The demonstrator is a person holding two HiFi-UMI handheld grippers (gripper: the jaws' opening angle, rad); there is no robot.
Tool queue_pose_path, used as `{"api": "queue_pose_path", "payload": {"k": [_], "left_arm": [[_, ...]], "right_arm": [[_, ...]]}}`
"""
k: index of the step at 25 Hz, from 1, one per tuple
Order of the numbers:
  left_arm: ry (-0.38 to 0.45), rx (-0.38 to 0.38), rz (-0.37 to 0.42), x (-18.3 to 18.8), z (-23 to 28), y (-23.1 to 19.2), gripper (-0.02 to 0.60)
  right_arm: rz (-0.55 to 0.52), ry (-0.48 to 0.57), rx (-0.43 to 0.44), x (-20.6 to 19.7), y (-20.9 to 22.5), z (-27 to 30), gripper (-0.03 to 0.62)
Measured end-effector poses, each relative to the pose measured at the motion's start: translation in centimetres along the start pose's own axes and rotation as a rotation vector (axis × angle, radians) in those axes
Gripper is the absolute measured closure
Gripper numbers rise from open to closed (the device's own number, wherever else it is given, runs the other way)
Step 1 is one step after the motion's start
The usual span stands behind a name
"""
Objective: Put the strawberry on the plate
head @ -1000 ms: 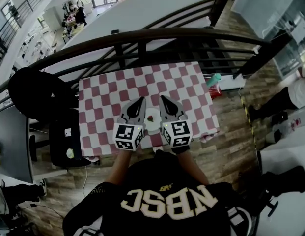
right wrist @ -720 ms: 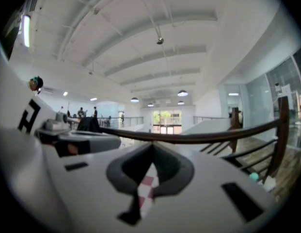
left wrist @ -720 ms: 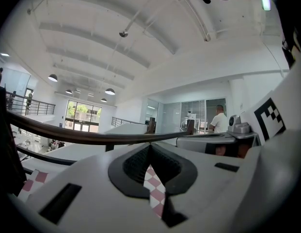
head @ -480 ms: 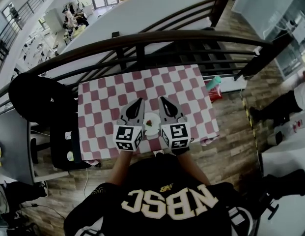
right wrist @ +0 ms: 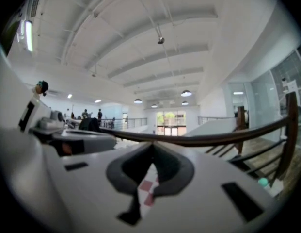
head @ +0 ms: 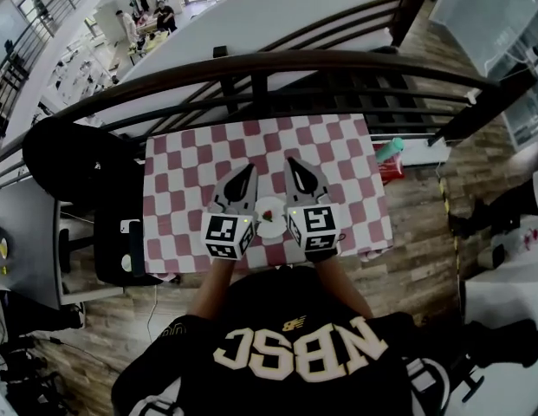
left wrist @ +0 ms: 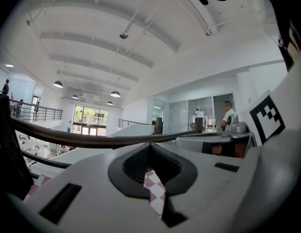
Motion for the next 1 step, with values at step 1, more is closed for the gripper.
{"api": "queue_pose_path", "payload": {"k": [1], "left_arm": [[0.001,0.002,0.003,0.06,0.37,-0.08,0.569]], "right_arm": [[-0.002,0.001,0.003,0.05,0.25,0.34,0.577]]}}
Point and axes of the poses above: the fingertips, and each gripper's own axes: z forward along the fingers, y to its right, x out of its top, the point moved 9 cm from there along -z, backward along the fingers, and after that the axes turned 3 degrees about -x, right-handed, at the moved point
